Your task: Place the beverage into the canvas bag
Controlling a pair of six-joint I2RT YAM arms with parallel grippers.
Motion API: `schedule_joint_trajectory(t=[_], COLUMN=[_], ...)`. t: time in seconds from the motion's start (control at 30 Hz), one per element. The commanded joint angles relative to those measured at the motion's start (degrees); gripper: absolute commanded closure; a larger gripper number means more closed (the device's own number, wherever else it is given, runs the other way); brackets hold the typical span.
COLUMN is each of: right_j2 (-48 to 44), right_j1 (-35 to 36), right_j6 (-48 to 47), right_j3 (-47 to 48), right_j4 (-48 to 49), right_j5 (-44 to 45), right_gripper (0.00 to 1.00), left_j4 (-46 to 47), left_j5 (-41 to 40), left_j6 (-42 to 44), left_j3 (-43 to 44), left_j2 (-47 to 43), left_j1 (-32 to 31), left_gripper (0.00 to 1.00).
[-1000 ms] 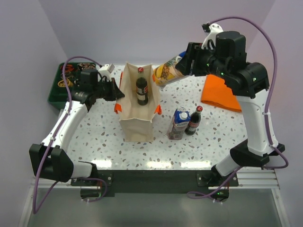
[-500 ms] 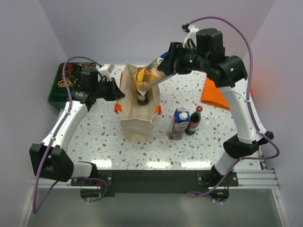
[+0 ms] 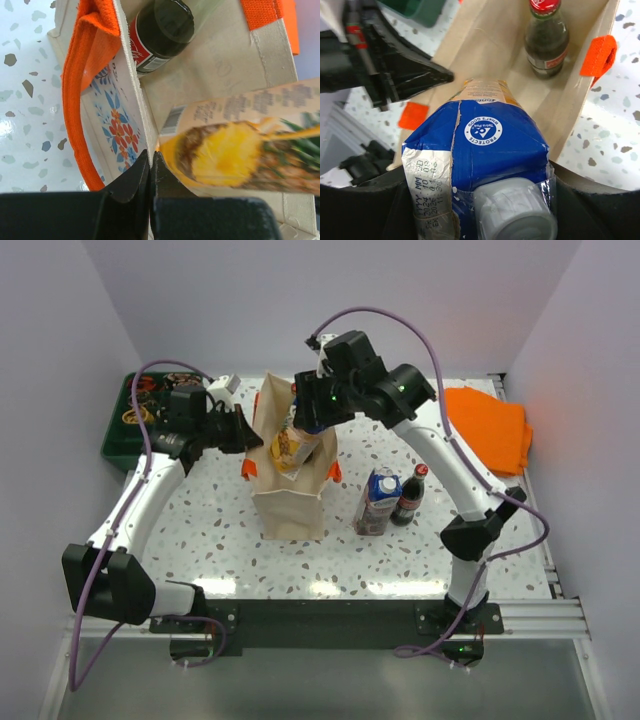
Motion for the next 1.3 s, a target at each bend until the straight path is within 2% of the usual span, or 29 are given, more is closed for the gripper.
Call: schedule_joint_trajectory(t=[0.0, 0.2, 0.53, 0.73, 1.27], right_j2=[-3.5, -1.6, 1.2, 3.6, 6.6], right_j1=[0.8, 2.1, 5.1, 7.7, 8.4], right_j6=[-0.7, -0.8, -0.4, -1.6, 0.5], right_j3=[3.2, 1.7, -2.7, -3.4, -5.6], right_j4=[14.2, 15.0, 18.6, 21.0, 27.2], right_j5=[7.8, 14.1, 18.3, 28.0, 39.1], right_gripper=[1.0, 1.0, 1.0, 1.0, 1.0], left_j4=[0.1, 0.0, 0.6, 1.3, 1.0], left_j5=[1.0, 0.7, 1.4, 2.1, 3.1], left_j6=[-0.6, -0.3, -0.3, -0.3, 0.2], left_j3=[2.7, 2.3, 1.3, 1.1, 0.3], left_j2=[-1.3, -1.4, -1.6, -1.7, -2.0], left_j1=[-0.3, -0.3, -0.5, -0.5, -0.7], left_gripper=[1.0, 1.0, 1.0, 1.0, 1.0])
